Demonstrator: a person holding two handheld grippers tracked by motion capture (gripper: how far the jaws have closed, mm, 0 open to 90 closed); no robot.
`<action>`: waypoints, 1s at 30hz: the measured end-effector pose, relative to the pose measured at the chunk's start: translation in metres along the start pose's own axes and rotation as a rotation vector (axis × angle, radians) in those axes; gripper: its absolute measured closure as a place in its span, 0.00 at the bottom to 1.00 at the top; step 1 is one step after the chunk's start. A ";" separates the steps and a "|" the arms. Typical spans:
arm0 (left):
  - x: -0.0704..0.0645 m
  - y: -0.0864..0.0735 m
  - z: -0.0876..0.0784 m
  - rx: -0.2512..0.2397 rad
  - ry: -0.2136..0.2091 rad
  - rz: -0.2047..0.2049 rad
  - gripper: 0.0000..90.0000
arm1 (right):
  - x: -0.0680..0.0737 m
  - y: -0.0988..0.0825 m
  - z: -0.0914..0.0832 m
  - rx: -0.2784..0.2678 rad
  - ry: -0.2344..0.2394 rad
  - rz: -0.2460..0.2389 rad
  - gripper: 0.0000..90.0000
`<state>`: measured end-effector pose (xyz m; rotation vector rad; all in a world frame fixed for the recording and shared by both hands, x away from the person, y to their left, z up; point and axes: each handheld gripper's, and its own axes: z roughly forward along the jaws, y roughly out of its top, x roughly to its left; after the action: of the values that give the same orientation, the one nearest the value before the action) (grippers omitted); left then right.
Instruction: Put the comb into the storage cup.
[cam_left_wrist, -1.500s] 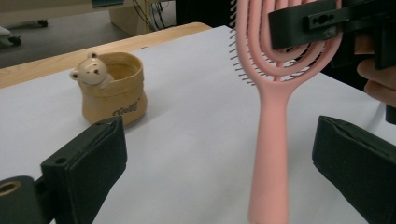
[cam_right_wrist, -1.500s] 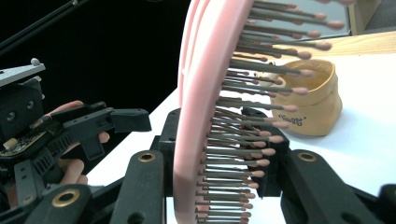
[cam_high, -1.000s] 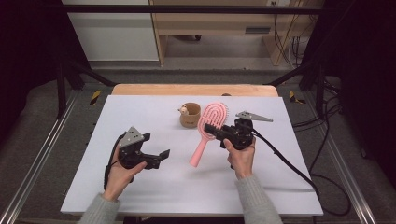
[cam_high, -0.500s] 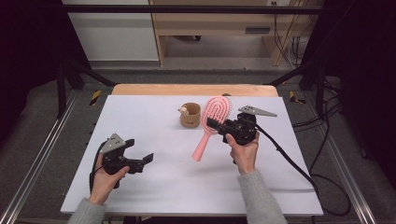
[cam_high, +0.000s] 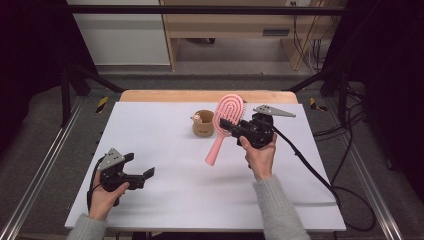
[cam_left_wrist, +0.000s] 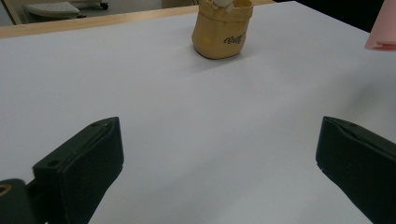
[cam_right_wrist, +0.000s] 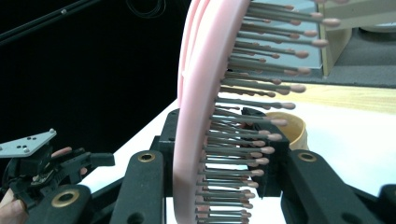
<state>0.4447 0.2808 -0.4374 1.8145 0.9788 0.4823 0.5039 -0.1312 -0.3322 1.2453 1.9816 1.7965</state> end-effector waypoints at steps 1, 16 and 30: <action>0.001 -0.001 -0.001 0.000 0.003 0.000 0.01 | 0.000 0.001 0.000 -0.002 0.000 -0.003 0.70; 0.006 -0.010 -0.002 0.000 0.002 -0.011 0.01 | 0.004 0.019 0.007 -0.025 -0.037 -0.041 0.70; 0.007 -0.011 -0.002 0.013 0.005 -0.010 0.01 | -0.003 0.028 0.016 -0.032 -0.089 -0.053 0.70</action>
<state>0.4433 0.2896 -0.4474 1.8205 0.9959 0.4750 0.5285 -0.1236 -0.3122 1.2285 1.9123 1.7104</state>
